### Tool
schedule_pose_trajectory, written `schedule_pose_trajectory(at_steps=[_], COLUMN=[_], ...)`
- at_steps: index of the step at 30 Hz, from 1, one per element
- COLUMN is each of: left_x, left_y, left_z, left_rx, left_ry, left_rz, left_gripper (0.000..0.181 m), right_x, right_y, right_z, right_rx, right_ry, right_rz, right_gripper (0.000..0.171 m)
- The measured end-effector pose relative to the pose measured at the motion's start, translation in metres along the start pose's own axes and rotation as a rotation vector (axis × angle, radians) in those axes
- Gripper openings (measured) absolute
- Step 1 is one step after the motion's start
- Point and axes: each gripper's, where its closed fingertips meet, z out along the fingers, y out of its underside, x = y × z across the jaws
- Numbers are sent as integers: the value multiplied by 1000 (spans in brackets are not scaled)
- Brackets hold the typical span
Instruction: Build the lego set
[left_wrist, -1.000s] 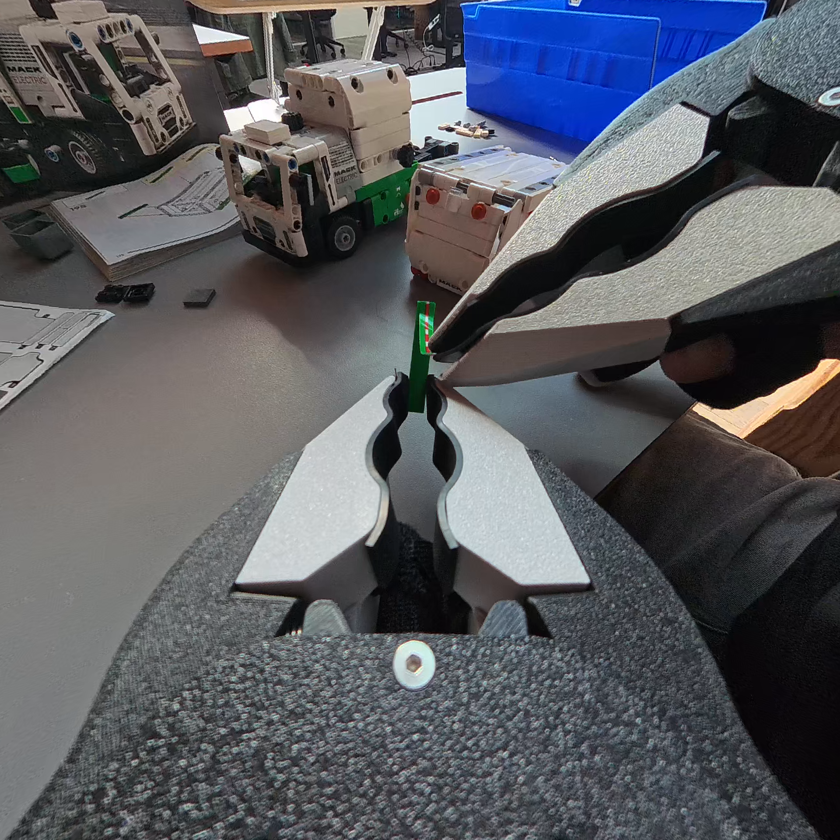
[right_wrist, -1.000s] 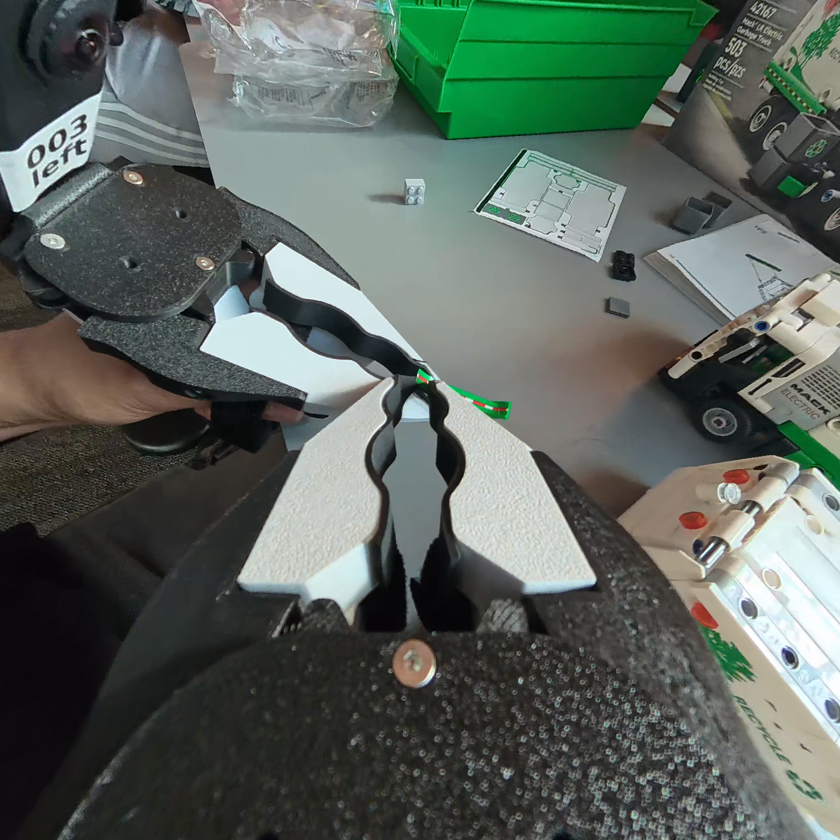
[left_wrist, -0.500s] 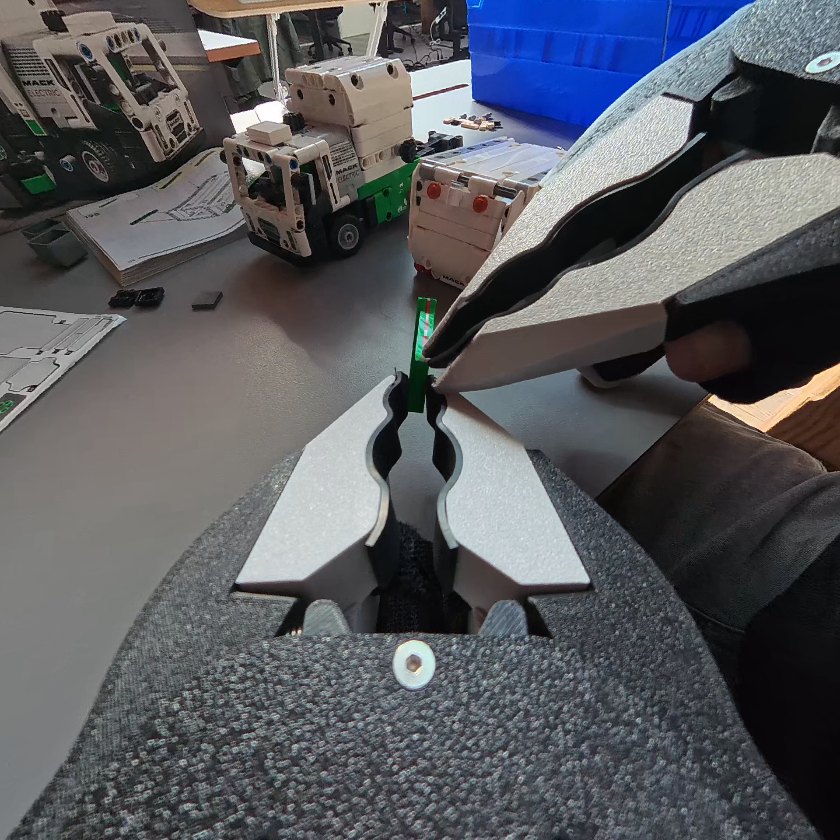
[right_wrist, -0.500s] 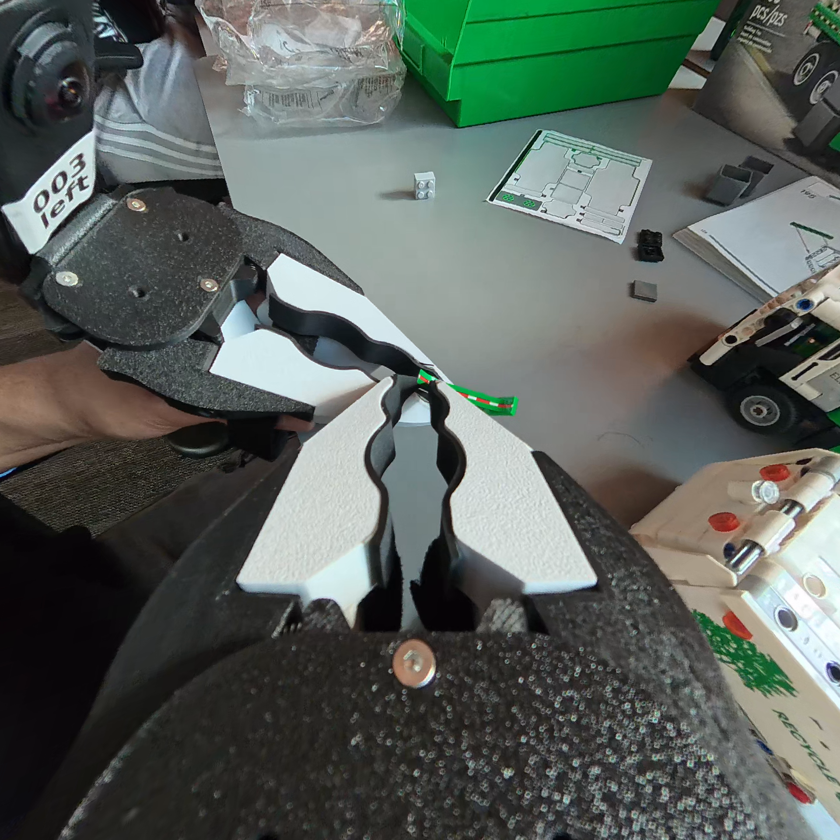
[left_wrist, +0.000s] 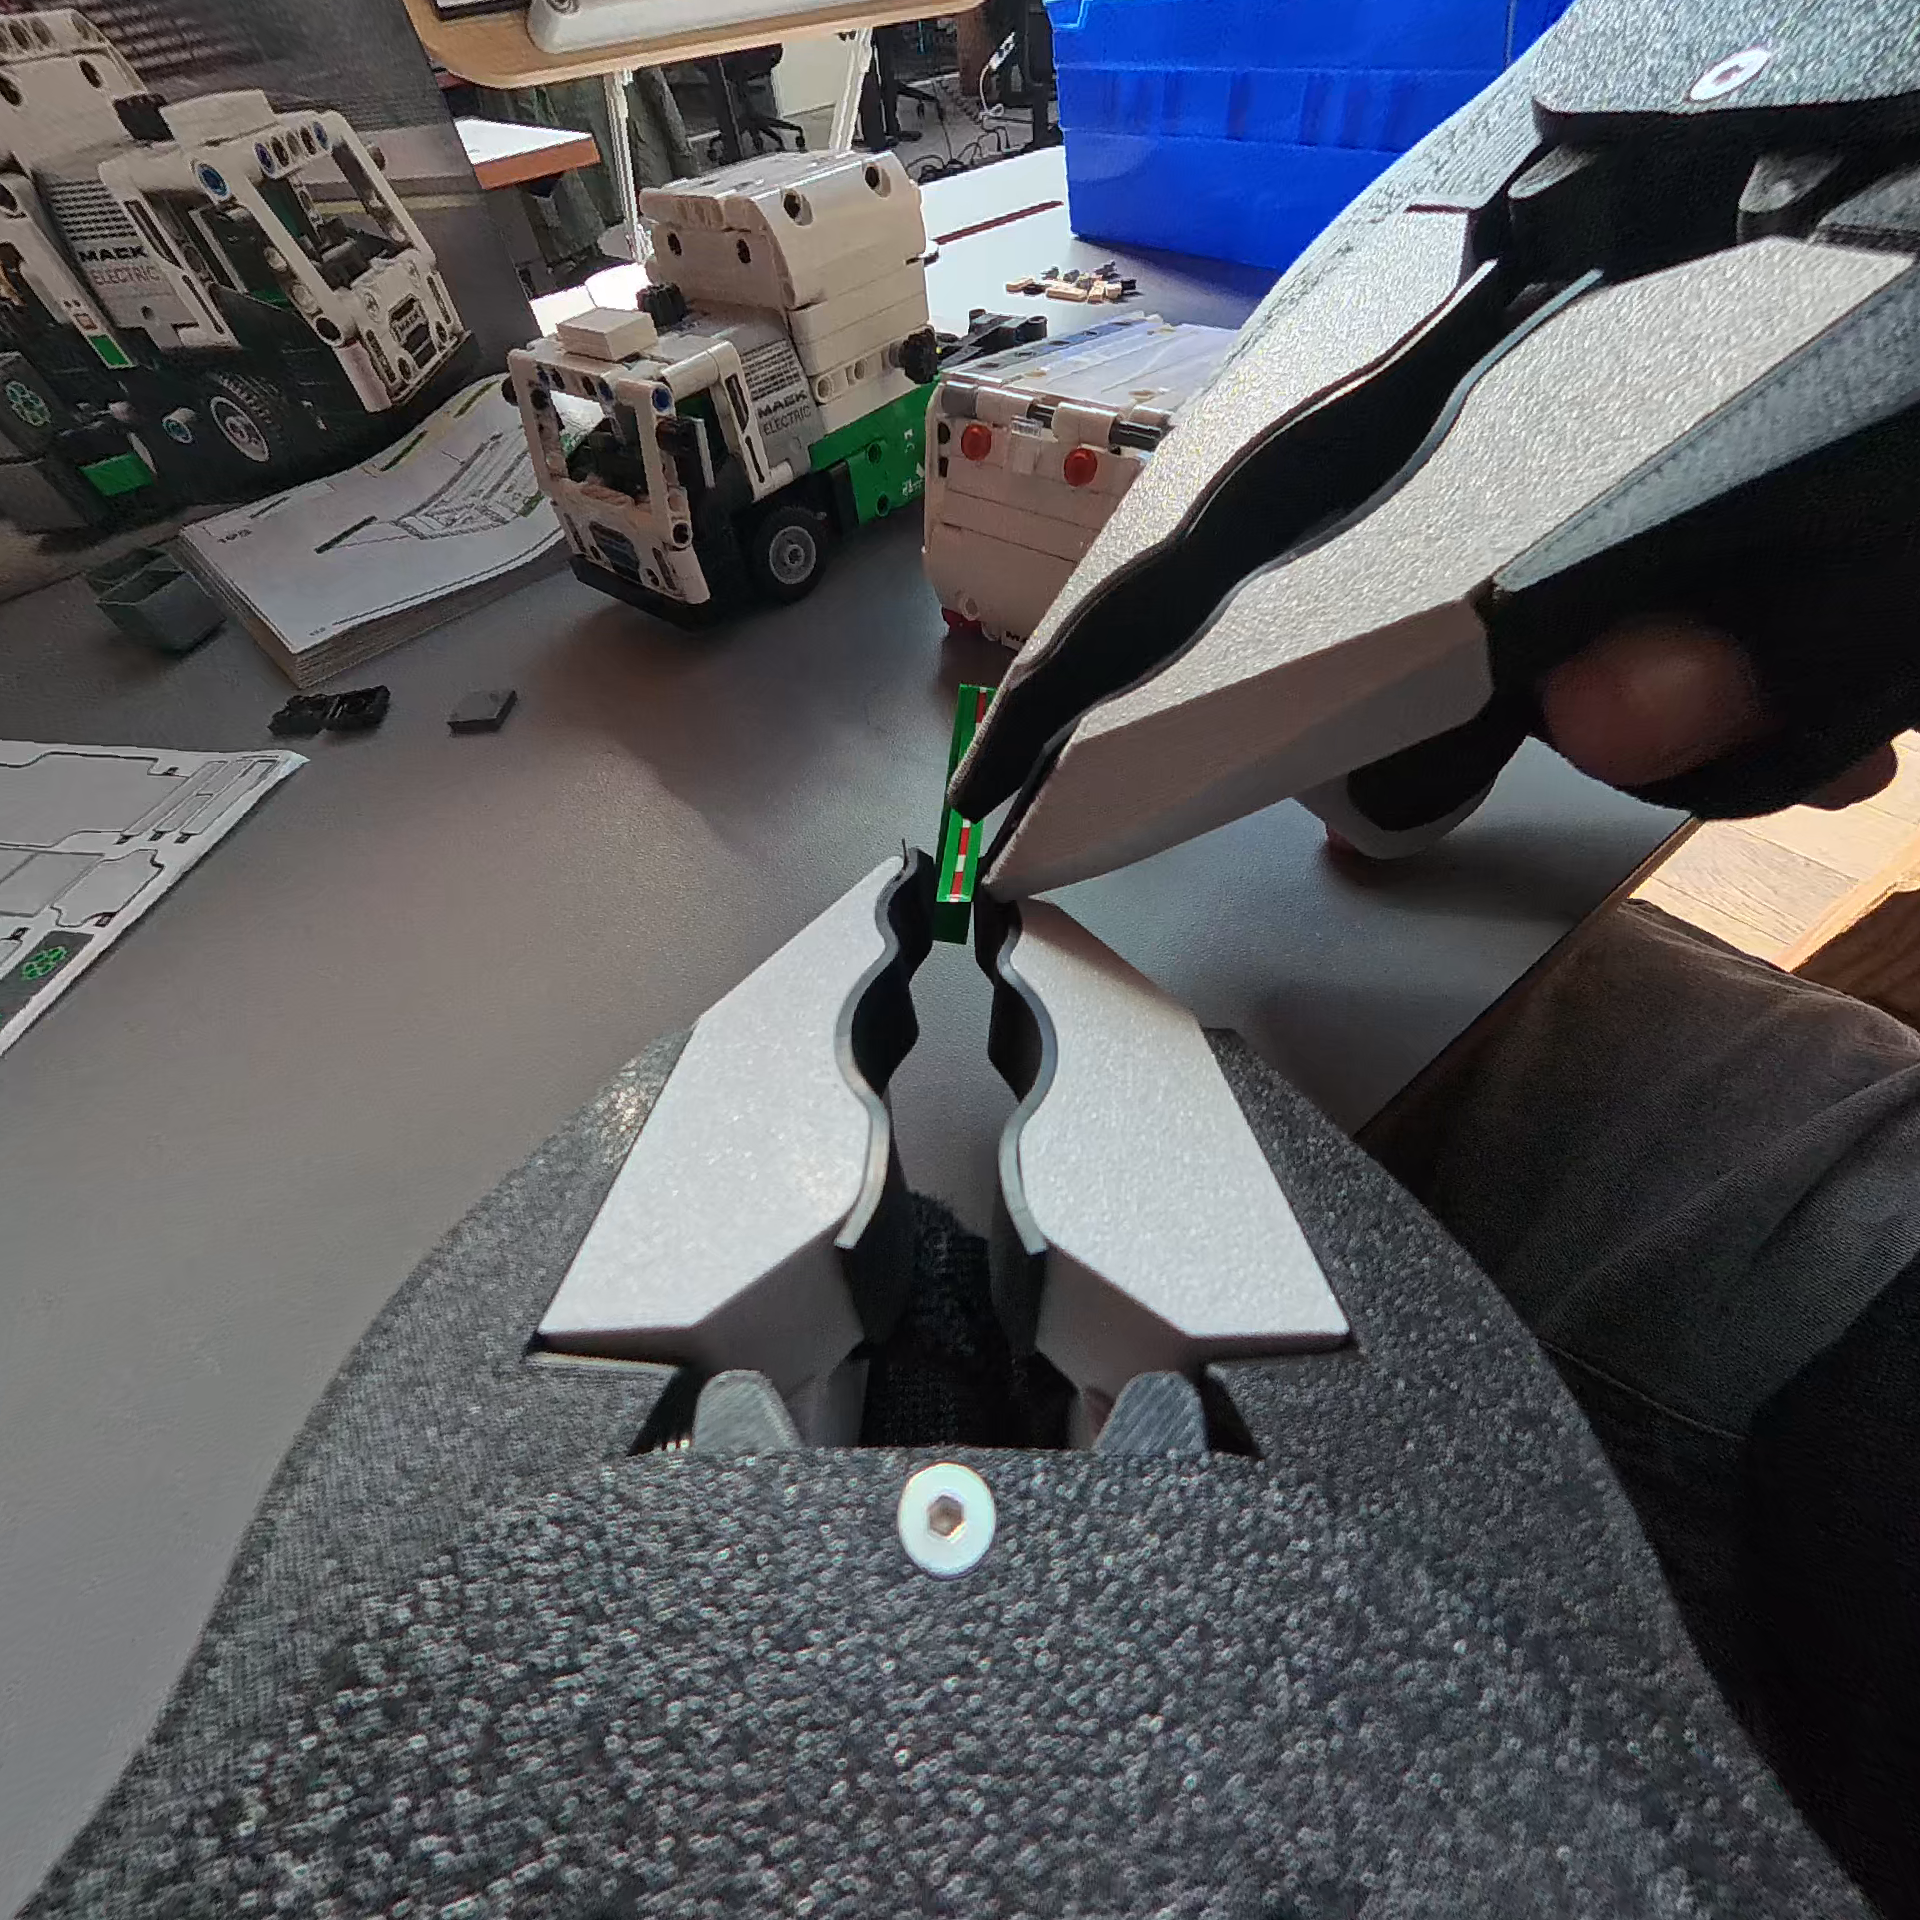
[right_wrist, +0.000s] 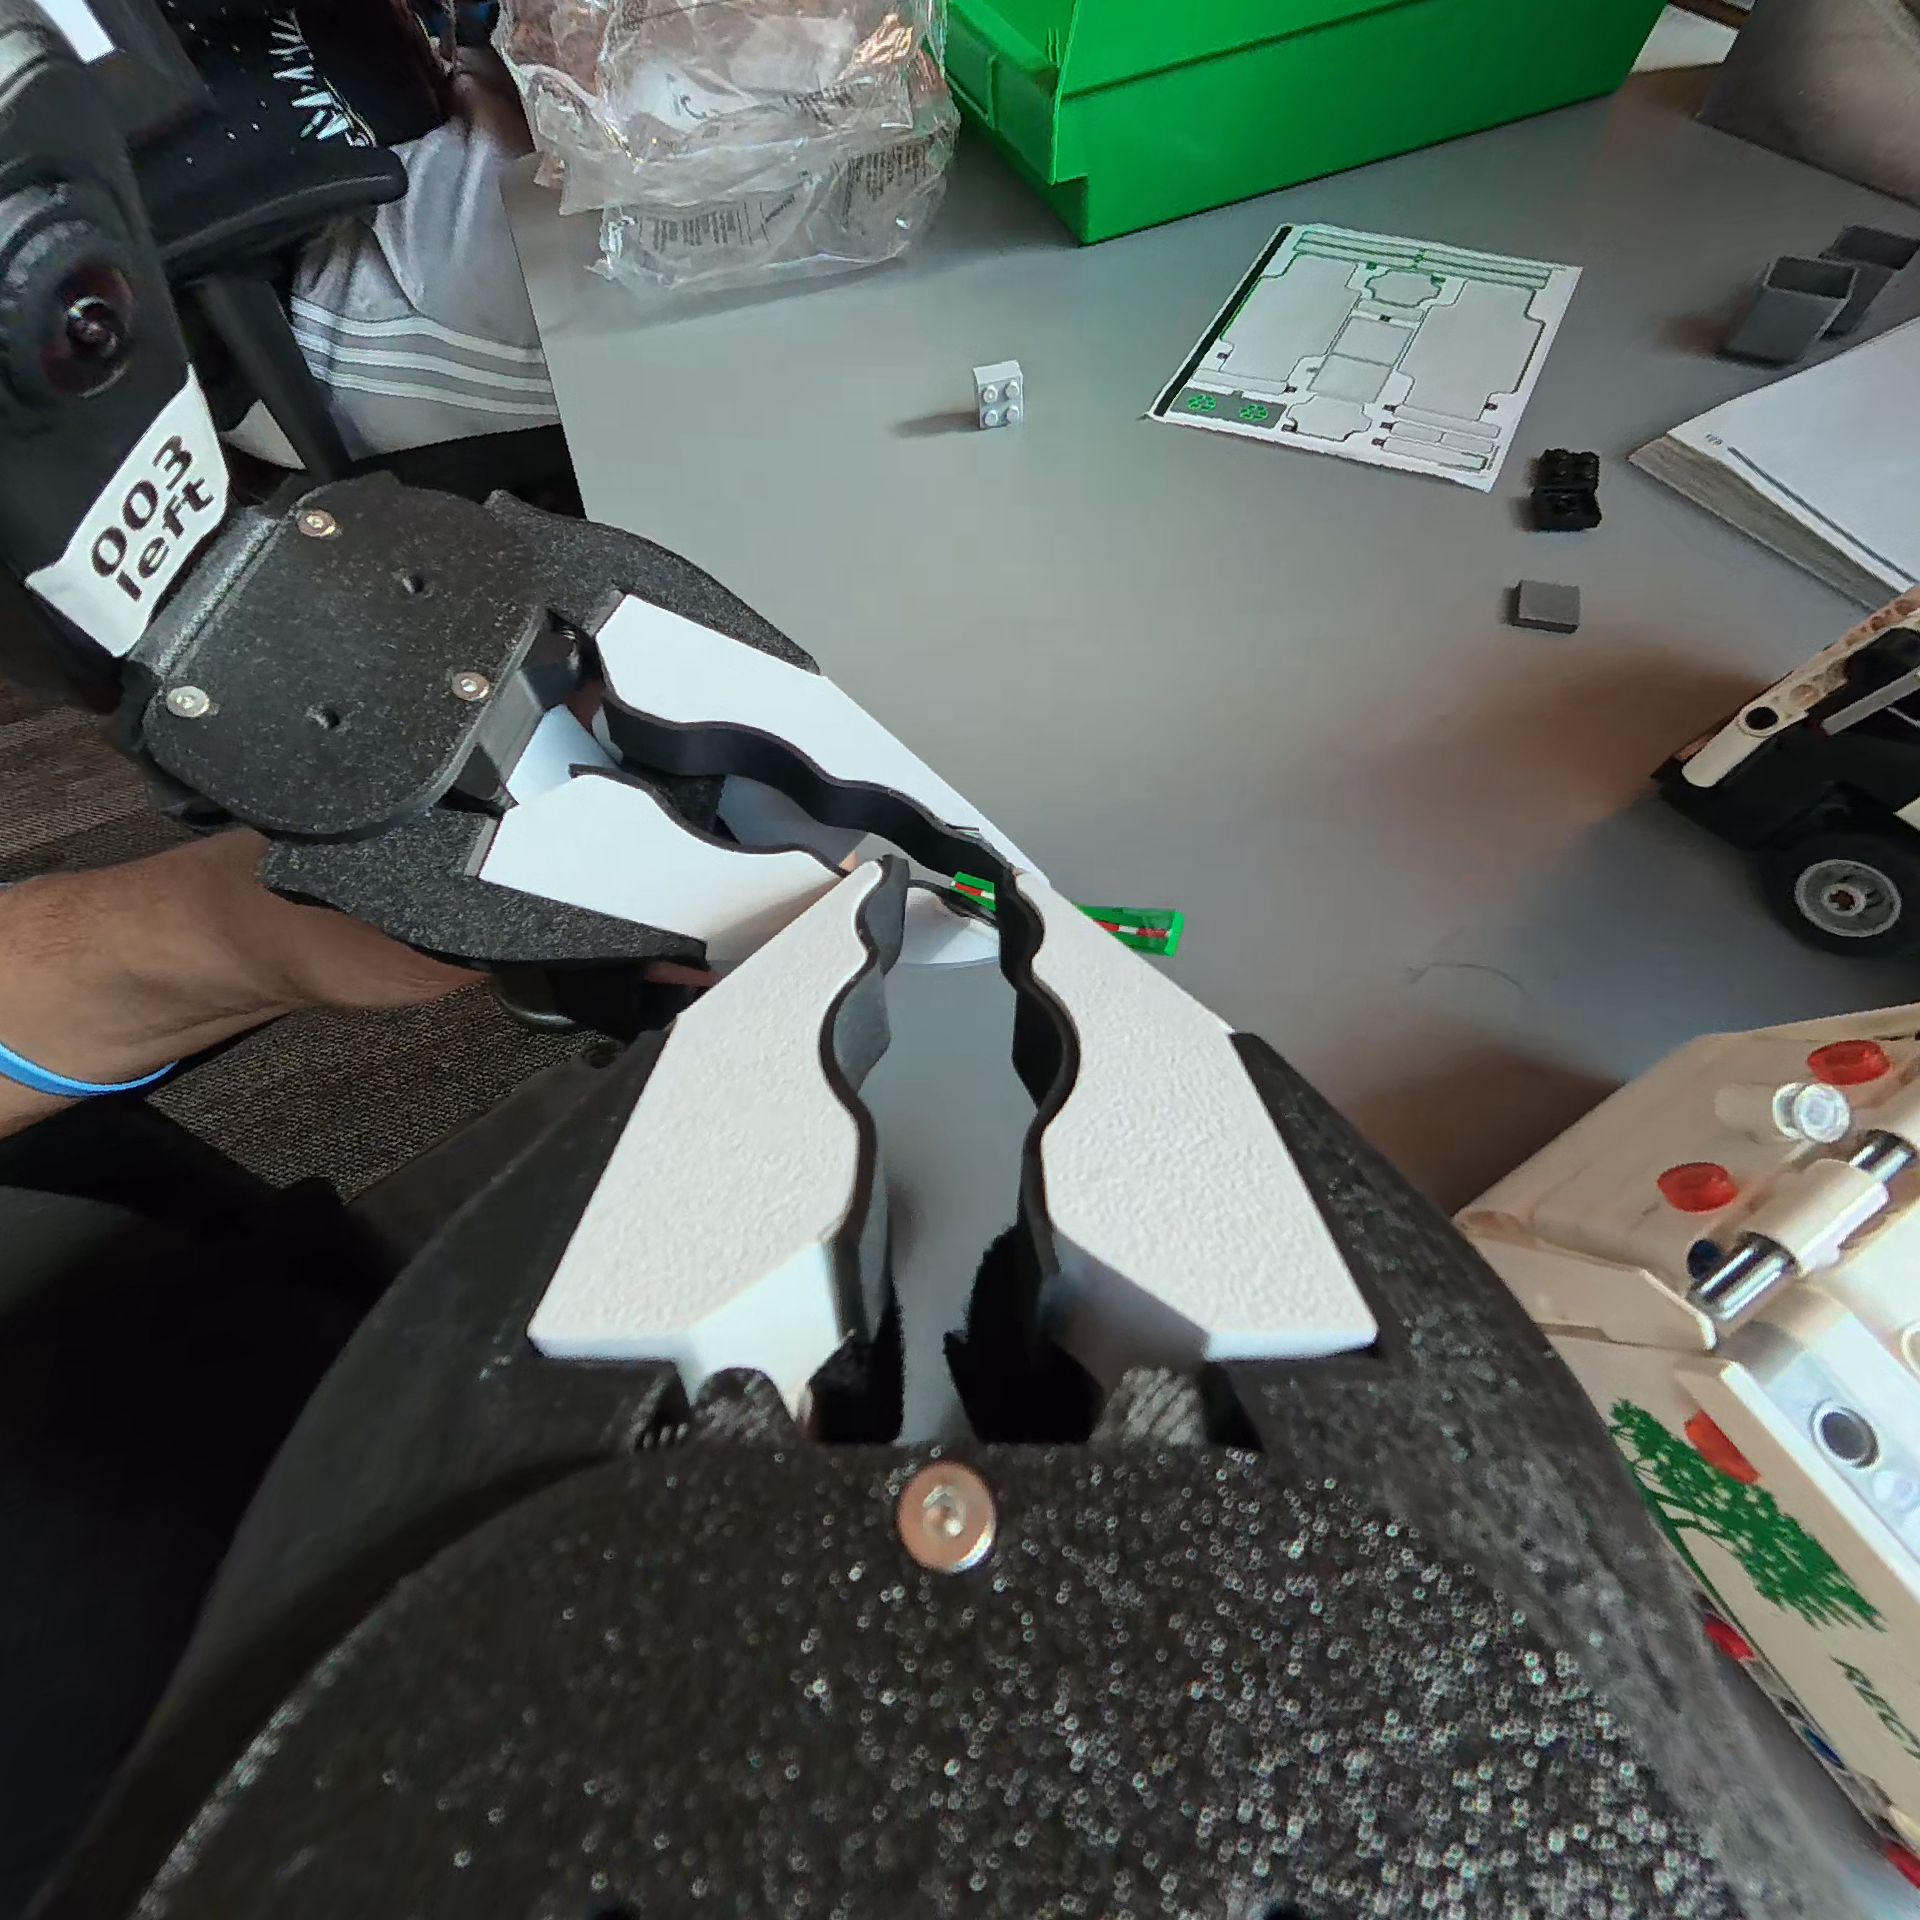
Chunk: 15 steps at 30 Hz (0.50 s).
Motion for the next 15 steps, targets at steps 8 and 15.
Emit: schedule_pose_trajectory(at_steps=[8,15], left_x=[-1,-3], left_y=[-1,-10], left_z=[0,-7], left_rx=[5,93], left_ry=[-2,-3], left_rz=[-4,-34], left_gripper=[6,6], right_x=[-1,35], right_y=[-17,-7], right_z=[-16,-24], right_rx=[128,146], right_ry=[-34,34], right_rz=[57,265], right_gripper=[27,33])
